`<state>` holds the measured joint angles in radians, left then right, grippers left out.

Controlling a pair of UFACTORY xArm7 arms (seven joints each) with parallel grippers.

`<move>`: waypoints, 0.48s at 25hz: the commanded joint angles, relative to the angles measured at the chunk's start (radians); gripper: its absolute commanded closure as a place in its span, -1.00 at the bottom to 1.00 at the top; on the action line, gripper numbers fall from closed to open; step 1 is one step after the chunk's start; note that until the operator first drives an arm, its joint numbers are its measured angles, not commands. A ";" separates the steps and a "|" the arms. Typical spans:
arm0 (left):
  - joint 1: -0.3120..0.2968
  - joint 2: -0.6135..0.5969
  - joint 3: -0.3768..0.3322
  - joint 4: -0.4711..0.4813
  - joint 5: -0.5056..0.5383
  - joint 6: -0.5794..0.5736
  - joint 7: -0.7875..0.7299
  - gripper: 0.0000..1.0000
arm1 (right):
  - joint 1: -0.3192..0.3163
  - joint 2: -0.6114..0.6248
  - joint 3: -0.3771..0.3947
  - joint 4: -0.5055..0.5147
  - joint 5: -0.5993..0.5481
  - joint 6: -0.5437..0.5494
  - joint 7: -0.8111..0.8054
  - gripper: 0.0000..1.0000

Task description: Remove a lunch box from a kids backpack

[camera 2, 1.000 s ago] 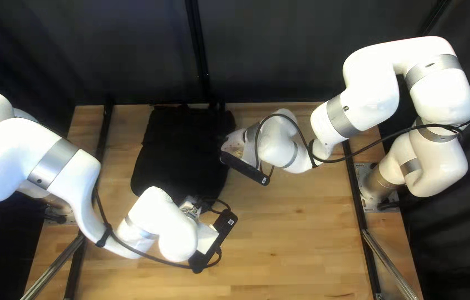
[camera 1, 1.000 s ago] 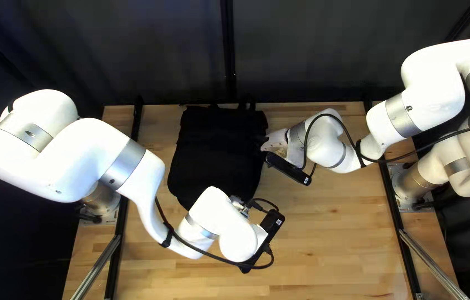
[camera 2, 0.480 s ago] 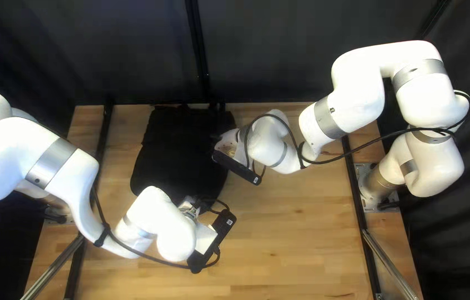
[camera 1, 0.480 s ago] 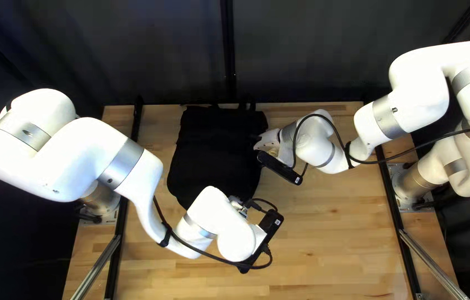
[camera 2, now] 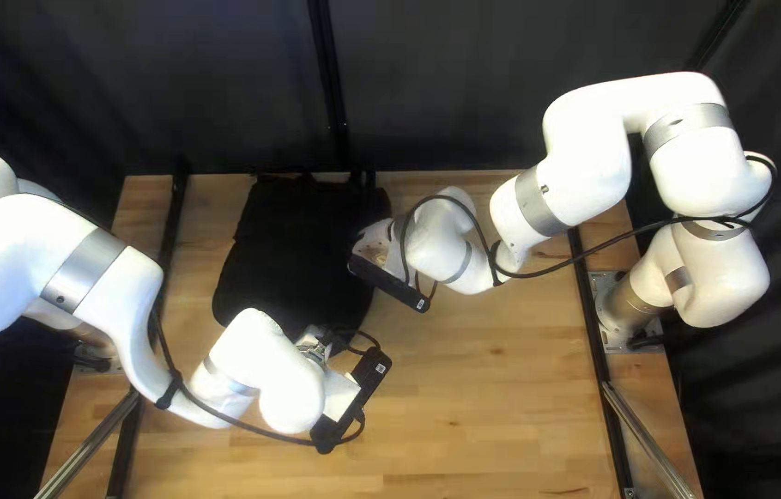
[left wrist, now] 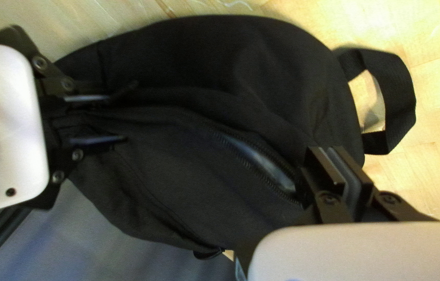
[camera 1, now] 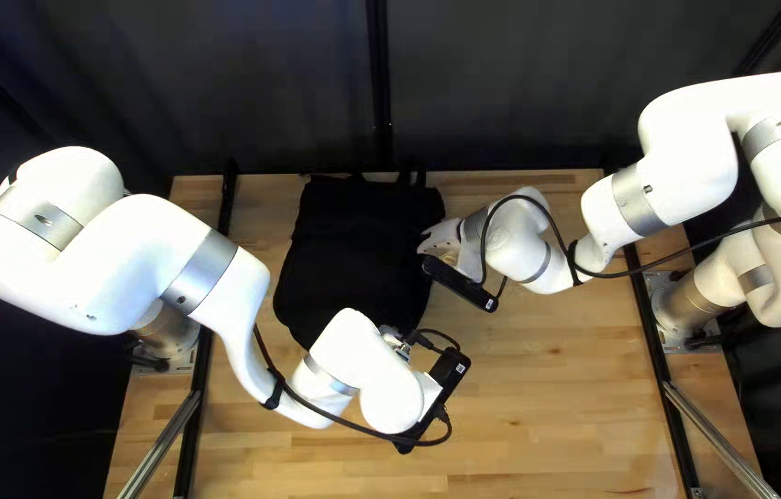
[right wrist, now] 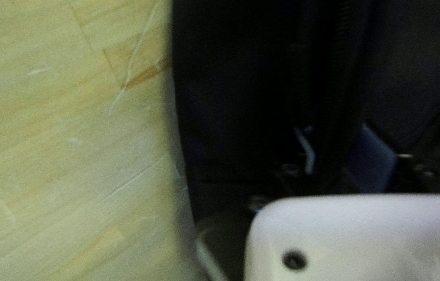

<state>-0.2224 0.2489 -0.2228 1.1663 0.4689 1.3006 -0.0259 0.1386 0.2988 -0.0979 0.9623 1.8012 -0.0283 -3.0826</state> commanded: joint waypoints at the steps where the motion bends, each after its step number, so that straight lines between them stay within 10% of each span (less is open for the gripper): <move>1: 0.005 -0.010 0.002 -0.013 -0.002 -0.007 0.004 1.00 | 0.004 -0.041 0.000 -0.045 0.024 -0.012 -0.001 1.00; 12: 0.015 -0.030 0.008 -0.038 -0.005 -0.009 0.012 1.00 | -0.010 -0.138 0.045 -0.166 -0.118 -0.050 0.180 1.00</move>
<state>-0.2083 0.2194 -0.2158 1.1273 0.4629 1.2905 -0.0152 0.1269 0.1804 -0.0586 0.8214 1.6957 -0.0709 -2.9227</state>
